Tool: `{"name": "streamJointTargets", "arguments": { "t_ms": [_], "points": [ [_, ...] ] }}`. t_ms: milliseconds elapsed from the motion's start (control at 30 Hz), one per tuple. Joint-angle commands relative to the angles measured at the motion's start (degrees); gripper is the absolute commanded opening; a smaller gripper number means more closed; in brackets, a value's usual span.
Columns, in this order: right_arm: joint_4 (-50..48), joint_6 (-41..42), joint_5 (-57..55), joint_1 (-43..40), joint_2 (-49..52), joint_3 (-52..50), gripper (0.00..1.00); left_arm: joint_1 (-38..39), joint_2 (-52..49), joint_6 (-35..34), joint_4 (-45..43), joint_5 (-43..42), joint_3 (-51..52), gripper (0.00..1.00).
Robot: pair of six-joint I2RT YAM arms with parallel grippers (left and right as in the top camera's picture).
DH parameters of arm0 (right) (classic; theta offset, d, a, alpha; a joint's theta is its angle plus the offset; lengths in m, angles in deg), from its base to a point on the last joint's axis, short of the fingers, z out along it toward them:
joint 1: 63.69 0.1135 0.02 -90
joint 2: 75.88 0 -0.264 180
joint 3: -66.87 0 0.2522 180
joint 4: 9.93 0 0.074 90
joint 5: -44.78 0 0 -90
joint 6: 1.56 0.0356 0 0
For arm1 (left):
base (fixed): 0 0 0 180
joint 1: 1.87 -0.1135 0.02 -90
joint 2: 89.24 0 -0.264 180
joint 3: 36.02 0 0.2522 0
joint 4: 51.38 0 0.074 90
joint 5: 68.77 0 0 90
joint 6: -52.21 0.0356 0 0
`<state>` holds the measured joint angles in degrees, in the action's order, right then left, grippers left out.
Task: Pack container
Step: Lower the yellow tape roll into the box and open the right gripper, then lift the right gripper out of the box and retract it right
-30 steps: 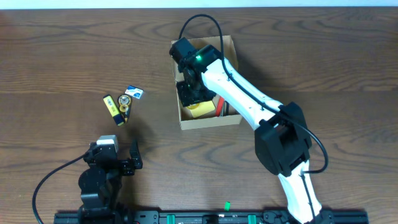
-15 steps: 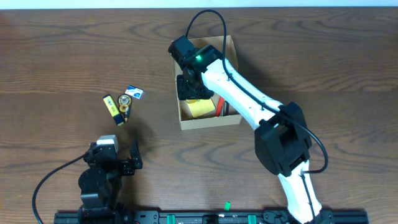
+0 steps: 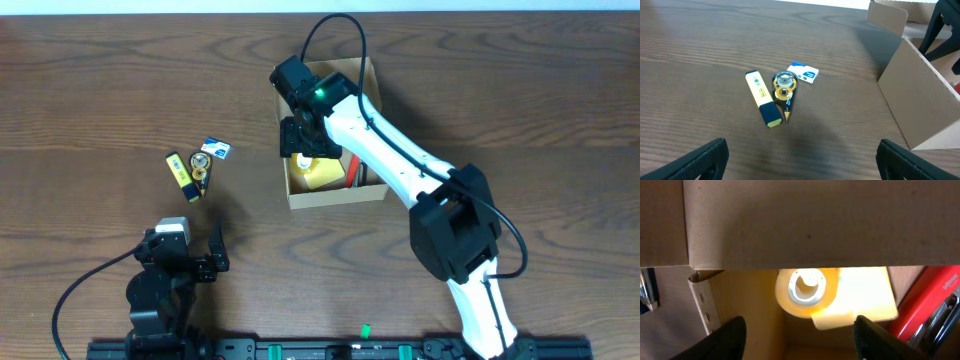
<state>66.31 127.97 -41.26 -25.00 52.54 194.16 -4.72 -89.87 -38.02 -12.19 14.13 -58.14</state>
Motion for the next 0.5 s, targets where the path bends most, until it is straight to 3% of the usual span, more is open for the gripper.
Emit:
{"name": "streamJointTargets", "arguments": {
  "t_ms": [0,467],
  "points": [
    [-0.1,0.7,-0.1,-0.2,1.0,-0.1,0.7,0.0,0.4,-0.4,0.0,0.0,1.1,0.95],
    [0.1,-1.5,1.0,-2.5,-3.7,5.4,0.65,0.0,0.4,-0.4,0.0,0.0,1.1,0.95]
  ]
}}
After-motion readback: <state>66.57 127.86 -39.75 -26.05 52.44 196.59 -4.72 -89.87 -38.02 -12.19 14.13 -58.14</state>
